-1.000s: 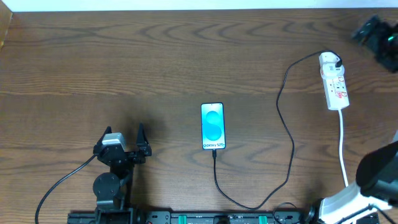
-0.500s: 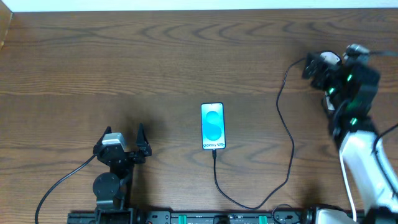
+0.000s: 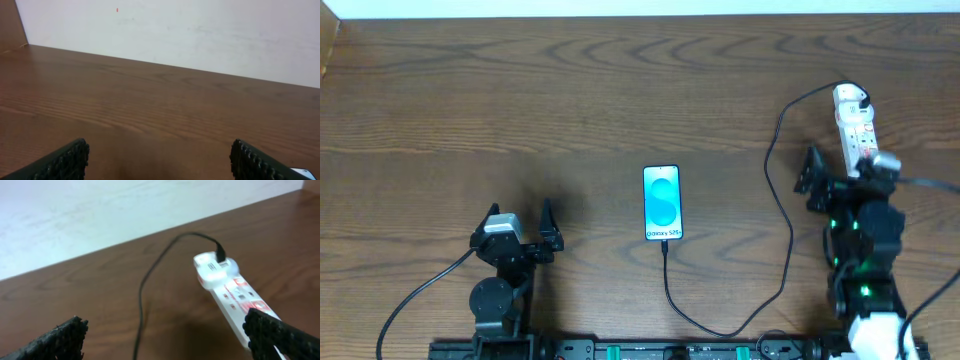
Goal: Plug charger to phone and switch on socket
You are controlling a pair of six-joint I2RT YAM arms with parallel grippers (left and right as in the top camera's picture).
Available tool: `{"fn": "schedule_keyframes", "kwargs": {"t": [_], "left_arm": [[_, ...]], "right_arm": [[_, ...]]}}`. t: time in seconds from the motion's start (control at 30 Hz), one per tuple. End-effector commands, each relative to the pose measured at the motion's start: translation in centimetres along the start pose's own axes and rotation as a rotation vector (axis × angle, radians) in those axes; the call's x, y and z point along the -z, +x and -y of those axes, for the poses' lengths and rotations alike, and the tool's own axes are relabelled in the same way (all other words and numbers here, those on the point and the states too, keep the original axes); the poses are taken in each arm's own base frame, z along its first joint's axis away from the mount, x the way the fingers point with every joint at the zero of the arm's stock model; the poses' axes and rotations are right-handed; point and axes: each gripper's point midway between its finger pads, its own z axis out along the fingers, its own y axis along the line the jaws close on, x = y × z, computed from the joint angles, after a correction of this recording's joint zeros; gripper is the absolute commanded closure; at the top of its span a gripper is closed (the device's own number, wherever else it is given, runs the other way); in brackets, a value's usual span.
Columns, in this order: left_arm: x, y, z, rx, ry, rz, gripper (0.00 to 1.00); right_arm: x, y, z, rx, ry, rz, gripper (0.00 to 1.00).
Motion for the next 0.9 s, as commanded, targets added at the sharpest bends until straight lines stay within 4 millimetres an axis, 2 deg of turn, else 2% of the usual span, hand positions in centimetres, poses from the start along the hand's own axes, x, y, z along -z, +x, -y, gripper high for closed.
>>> {"fn": "schedule_keyframes", "kwargs": {"t": [0.0, 0.13, 0.2, 0.43, 0.63, 0.73, 0.87], "left_arm": [[-0.1, 1.5, -0.3, -0.016, -0.012, -0.046, 0.1], [-0.1, 1.5, -0.3, -0.016, -0.012, -0.046, 0.1], [-0.1, 1.5, -0.3, -0.016, -0.012, -0.046, 0.1], [-0.1, 1.5, -0.3, -0.016, -0.012, -0.046, 0.1], [-0.1, 1.5, -0.3, -0.016, -0.012, -0.046, 0.1], [-0.1, 1.5, -0.3, -0.016, -0.012, -0.046, 0.1], [-0.1, 1.5, -0.3, -0.016, -0.012, -0.046, 0.1]], "right_arm": [[1.4, 1.7, 0.9, 0.039, 0.016, 0.02, 0.01], [3.0, 4.1, 1.6, 0.035, 0.006, 0.053, 0.01], [3.4, 4.6, 1.8, 0.037, 0.009, 0.041, 0.01], [4.7, 2.7, 1.4, 0.07, -0.009, 0.129, 0.01], [5.7, 3.3, 1.7, 0.072, -0.006, 0.119, 0.01], [6.3, 2.1, 1.5, 0.091, -0.018, 0.174, 0.01], [6.3, 2.3, 1.5, 0.099, -0.017, 0.169, 0.01]]}}
